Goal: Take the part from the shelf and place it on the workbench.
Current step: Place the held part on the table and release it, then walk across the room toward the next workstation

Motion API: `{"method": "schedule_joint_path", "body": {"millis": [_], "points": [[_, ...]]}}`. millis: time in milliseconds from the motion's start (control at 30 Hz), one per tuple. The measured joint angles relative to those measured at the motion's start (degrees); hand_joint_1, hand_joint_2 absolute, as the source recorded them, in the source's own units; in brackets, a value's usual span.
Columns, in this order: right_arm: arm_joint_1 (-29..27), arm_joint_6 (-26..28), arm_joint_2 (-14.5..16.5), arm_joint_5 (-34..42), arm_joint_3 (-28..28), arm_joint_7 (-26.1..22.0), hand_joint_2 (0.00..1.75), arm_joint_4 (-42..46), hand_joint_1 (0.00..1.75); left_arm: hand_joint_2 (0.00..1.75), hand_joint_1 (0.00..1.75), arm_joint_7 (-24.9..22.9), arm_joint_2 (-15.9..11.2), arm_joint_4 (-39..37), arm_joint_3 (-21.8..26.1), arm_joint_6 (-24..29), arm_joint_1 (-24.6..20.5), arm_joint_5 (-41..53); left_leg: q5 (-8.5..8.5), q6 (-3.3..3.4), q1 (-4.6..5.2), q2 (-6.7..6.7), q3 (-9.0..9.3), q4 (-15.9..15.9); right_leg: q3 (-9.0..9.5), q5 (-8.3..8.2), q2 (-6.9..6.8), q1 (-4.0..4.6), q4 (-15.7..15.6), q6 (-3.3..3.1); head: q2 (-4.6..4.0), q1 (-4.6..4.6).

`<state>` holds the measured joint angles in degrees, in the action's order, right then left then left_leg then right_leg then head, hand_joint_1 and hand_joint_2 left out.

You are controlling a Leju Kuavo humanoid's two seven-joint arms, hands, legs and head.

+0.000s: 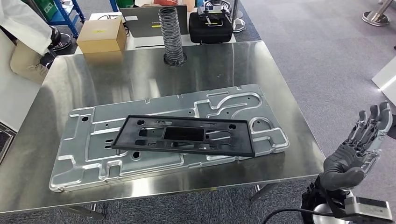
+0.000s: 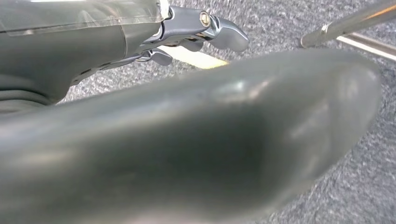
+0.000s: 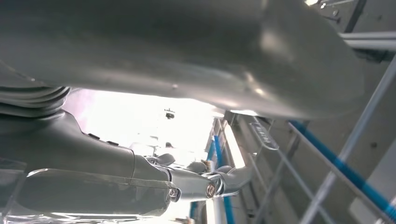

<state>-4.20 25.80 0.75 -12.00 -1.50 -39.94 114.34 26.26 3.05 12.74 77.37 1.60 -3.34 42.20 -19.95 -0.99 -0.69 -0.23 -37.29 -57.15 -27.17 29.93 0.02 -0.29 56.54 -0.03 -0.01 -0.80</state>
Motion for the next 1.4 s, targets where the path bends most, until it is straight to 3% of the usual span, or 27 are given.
{"method": "schedule_joint_path", "body": {"millis": [67, 100, 167, 200, 233, 267, 333, 400, 467, 533, 567, 600, 667, 700, 733, 767, 833, 900, 967, 1033, 1067, 1133, 1200, 1233, 1300, 1333, 1400], "points": [[-0.91, -0.45, -0.01, 1.47, -1.2, 0.01, 0.0, -0.12, 0.0, 0.0, 0.0, 0.01, 0.02, 0.04, 0.37, 0.15, 0.11, -0.27, -1.91, -0.66, -0.09, -0.01, -0.72, -1.25, -0.93, -1.11, -0.19, -0.19, -0.22, -0.93, -0.01, 0.0], [-1.31, -0.96, 0.01, 2.21, -1.87, 0.01, 0.0, -0.31, 0.0, 0.0, 0.0, 0.01, 0.05, 0.06, 0.6, 0.22, 0.15, -0.35, -4.48, -0.9, -0.15, 0.0, -1.46, -3.46, -1.61, -1.81, -0.29, -0.29, -0.33, -1.3, 0.0, -0.03], [-2.05, -2.53, 0.09, 3.53, -3.47, 0.24, 0.0, -1.08, 0.0, 0.0, 0.0, -0.01, 0.13, 0.09, 1.0, 0.33, 0.16, -0.4, -10.69, -1.27, -0.18, 0.02, -3.31, -10.87, -3.27, -3.1, -0.34, -0.17, -0.27, -1.65, -0.01, -0.1], [-2.46, -3.46, 0.16, 4.01, -4.37, 0.55, 0.0, -1.72, 0.0, 0.0, 0.0, -0.02, 0.14, 0.12, 1.13, 0.4, 0.14, -0.4, -12.53, -1.37, -0.19, 0.02, -3.8, -14.51, -4.16, -3.76, -0.34, -0.06, -0.21, -1.67, 0.0, -0.11], [-2.87, -4.41, 0.28, 4.35, -5.31, 0.94, 0.0, -2.48, 0.0, 0.0, 0.0, -0.05, 0.14, 0.15, 1.2, 0.46, 0.13, -0.37, -12.96, -1.39, -0.17, 0.02, -3.59, -16.84, -5.04, -4.38, -0.35, 0.03, -0.11, -1.66, 0.0, -0.1], [-3.3, -5.36, 0.45, 4.6, -6.29, 1.36, 0.0, -3.34, 0.0, 0.0, 0.0, -0.09, 0.14, 0.2, 1.22, 0.51, 0.13, -0.29, -12.09, -1.29, -0.14, 0.02, -2.32, -17.09, -5.89, -4.94, -0.36, 0.12, 0.03, -1.6, 0.0, -0.1], [-4.11, -7.07, 1.05, 4.65, -8.35, 1.77, 0.0, -5.31, 0.0, 0.0, 0.0, -0.15, 0.16, 0.31, 1.22, 0.51, 0.1, 0.1, -9.39, -0.69, 0.05, 0.01, 3.3, -11.47, -7.26, -5.87, -0.4, 0.25, 0.38, -1.44, 0.0, -0.1], [-4.86, -8.47, 1.86, 4.24, -10.25, 1.92, 0.0, -7.34, 0.0, 0.0, 0.0, -0.16, 0.2, 0.52, 1.22, 0.4, -0.04, 0.67, -9.46, 0.15, 0.4, 0.04, 9.65, -2.66, -8.05, -6.73, -0.48, 0.45, 0.63, -1.07, 0.01, -0.07], [-5.41, -10.65, 2.82, 4.05, -11.93, 2.49, 0.0, -9.38, 0.0, 0.0, 0.0, -0.18, 0.3, 0.68, 1.21, 0.24, -0.13, 1.29, -10.4, 0.77, 0.77, 0.09, 11.91, 1.62, -8.3, -7.64, -0.61, 0.4, 0.55, -0.45, 0.01, -0.18], [-5.82, -14.97, 3.93, 5.07, -13.6, 3.32, 0.0, -11.47, 0.0, 0.0, 0.0, -0.29, 0.46, 0.75, 1.2, 0.12, -0.05, 1.98, -9.42, 1.38, 0.72, 0.22, 11.38, 2.24, -8.51, -8.03, -0.59, 0.23, 0.5, 0.25, 0.0, -0.35], [-5.98, -18.2, 4.46, 6.18, -14.54, 3.59, 0.0, -12.63, 0.0, 0.0, 0.0, -0.41, 0.53, 0.79, 1.2, 0.09, -0.03, 2.3, -8.7, 1.8, 0.61, 0.35, 10.96, 2.48, -8.86, -6.92, -0.49, 0.16, 1.21, 0.56, 0.0, -0.28], [-6.1, -21.82, 4.95, 7.54, -15.52, 3.68, 0.0, -13.87, 0.0, 0.0, 0.0, -0.52, 0.6, 0.8, 1.19, 0.08, -0.03, 2.66, -7.89, 2.13, 0.46, 0.48, 10.36, 2.73, -9.49, -4.76, -0.38, 0.06, 2.96, 0.87, 0.0, -0.14], [-6.15, -29.46, 5.92, 10.3, -17.69, 3.55, 0.0, -16.81, 0.0, 0.0, 0.0, -0.72, 0.69, 0.81, 1.17, 0.05, -0.06, 3.27, -6.5, 2.48, 0.44, 0.62, 8.69, 2.71, -11.35, 1.28, -0.26, -0.27, 9.68, 1.46, 0.0, 0.1], [-6.14, -32.83, 6.37, 11.48, -18.7, 3.46, 0.0, -18.4, 0.0, 0.0, 0.0, -0.78, 0.72, 0.81, 1.17, 0.03, -0.05, 3.55, -5.86, 2.44, 0.44, 0.63, 7.79, 2.58, -12.1, 3.24, -0.26, -0.44, 13.39, 1.75, 0.01, 0.13], [-6.13, -35.79, 6.77, 12.46, -19.63, 3.4, 0.0, -20.06, 0.0, 0.0, 0.0, -0.8, 0.77, 0.81, 1.16, 0.01, -0.04, 3.77, -5.25, 2.35, 0.43, 0.66, 6.84, 2.37, -12.26, 3.76, -0.26, -0.63, 16.01, 2.02, 0.0, 0.13], [-6.09, -38.26, 7.07, 13.18, -20.44, 3.4, 0.0, -21.76, 0.0, 0.0, 0.0, -0.82, 0.81, 0.81, 1.16, -0.02, -0.02, 3.97, -4.68, 2.19, 0.4, 0.67, 5.86, 2.07, -11.51, 2.93, -0.26, -0.84, 16.79, 2.23, 0.0, 0.14], [-5.84, -41.71, 7.47, 13.71, -21.69, 3.24, 0.0, -25.24, 0.0, 0.0, 0.0, -0.82, 0.92, 0.81, 1.17, -0.04, 0.0, 4.3, -3.83, 1.72, 0.26, 0.69, 3.95, 1.19, -7.01, -0.2, -0.27, -1.27, 12.12, 2.48, 0.0, 0.16], [-5.25, -43.59, 7.8, 12.95, -22.72, 2.72, 0.0, -29.09, 0.0, 0.0, 0.0, -0.8, 0.99, 0.83, 1.18, -0.05, -0.01, 4.52, -3.22, 1.04, 0.27, 0.66, 2.58, 0.19, -1.45, -0.27, -0.16, -1.3, 4.07, 2.26, 0.01, 0.11], [-4.68, -44.24, 8.1, 10.9, -23.99, 1.89, 0.0, -33.38, 0.0, 0.0, 0.0, -0.75, 1.02, 0.84, 1.18, -0.04, -0.02, 4.69, -2.53, 0.31, 0.37, 0.64, 2.07, -0.29, 0.66, 0.93, 0.01, -0.99, 0.26, 1.45, 0.01, 0.05], [-4.05, -44.13, 8.27, 8.01, -25.52, 1.24, 0.0, -38.24, 0.0, 0.0, 0.0, -0.72, 1.05, 0.84, 1.18, 0.03, 0.09, 4.94, -1.96, -0.42, 0.19, 0.56, 1.85, -0.3, 0.03, 0.18, -0.04, -0.85, 0.1, 0.35, 0.0, 0.07], [-3.54, -43.91, 8.28, 6.44, -26.27, 1.06, 0.0, -40.89, 0.0, 0.0, 0.0, -0.73, 1.1, 0.84, 1.18, 0.1, 0.19, 5.04, -2.72, -0.71, 0.05, 0.51, 1.46, -0.79, -0.53, -0.43, -0.12, -0.84, 0.06, -0.2, -0.01, 0.04], [-2.28, -43.38, 8.16, 3.47, -27.97, 0.71, 0.0, -47.18, 0.0, 0.0, 0.0, -0.72, 1.22, 0.84, 1.19, 0.22, 0.32, 5.11, -7.46, -1.12, -0.15, 0.44, -0.17, -4.99, -2.13, -1.9, -0.28, -0.83, -0.1, -1.0, 0.0, -0.1], [-1.12, -42.58, 7.76, 1.14, -29.76, 0.5, 0.0, -54.12, 0.0, 0.0, 0.0, -0.69, 1.3, 0.84, 1.2, 0.28, 0.33, 5.12, -13.04, -1.36, -0.14, 0.44, -2.13, -12.67, -4.04, -3.33, -0.52, -0.57, -0.04, -1.31, 0.01, -0.24], [-0.51, -41.9, 7.37, 0.11, -30.61, 0.52, 0.0, -57.94, 0.0, 0.0, 0.0, -0.67, 1.3, 0.84, 1.2, 0.29, 0.32, 5.12, -14.11, -1.41, -0.13, 0.44, -2.43, -15.81, -4.99, -4.02, -0.72, -0.42, 0.04, -1.37, 0.0, -0.24], [0.76, -39.92, 6.32, -1.79, -32.05, 0.88, 0.0, -65.61, 0.0, 0.0, 0.0, -0.61, 1.3, 0.84, 1.21, 0.28, 0.32, 5.18, -12.35, -1.23, -0.1, 0.47, -0.23, -16.66, -6.69, -5.17, -1.25, -0.19, 0.33, -1.33, 0.0, -0.25], [1.35, -38.84, 5.66, -2.74, -32.77, 1.32, 0.0, -69.66, 0.0, 0.0, 0.0, -0.54, 1.3, 0.84, 1.22, 0.26, 0.27, 5.22, -10.64, -1.0, -0.05, 0.61, 2.48, -13.91, -7.38, -5.63, -1.55, -0.08, 0.5, -1.23, 0.01, -0.25], [2.21, -36.85, 4.6, -4.37, -33.89, 2.5, 0.0, -76.37, 0.0, 0.0, 0.0, -0.31, 1.27, 0.84, 1.21, 0.22, -0.03, 5.32, -9.9, -0.29, 0.29, 1.57, 9.23, -4.77, -8.2, -6.44, -2.25, 0.1, 0.82, -0.84, 0.01, -0.24]]}}
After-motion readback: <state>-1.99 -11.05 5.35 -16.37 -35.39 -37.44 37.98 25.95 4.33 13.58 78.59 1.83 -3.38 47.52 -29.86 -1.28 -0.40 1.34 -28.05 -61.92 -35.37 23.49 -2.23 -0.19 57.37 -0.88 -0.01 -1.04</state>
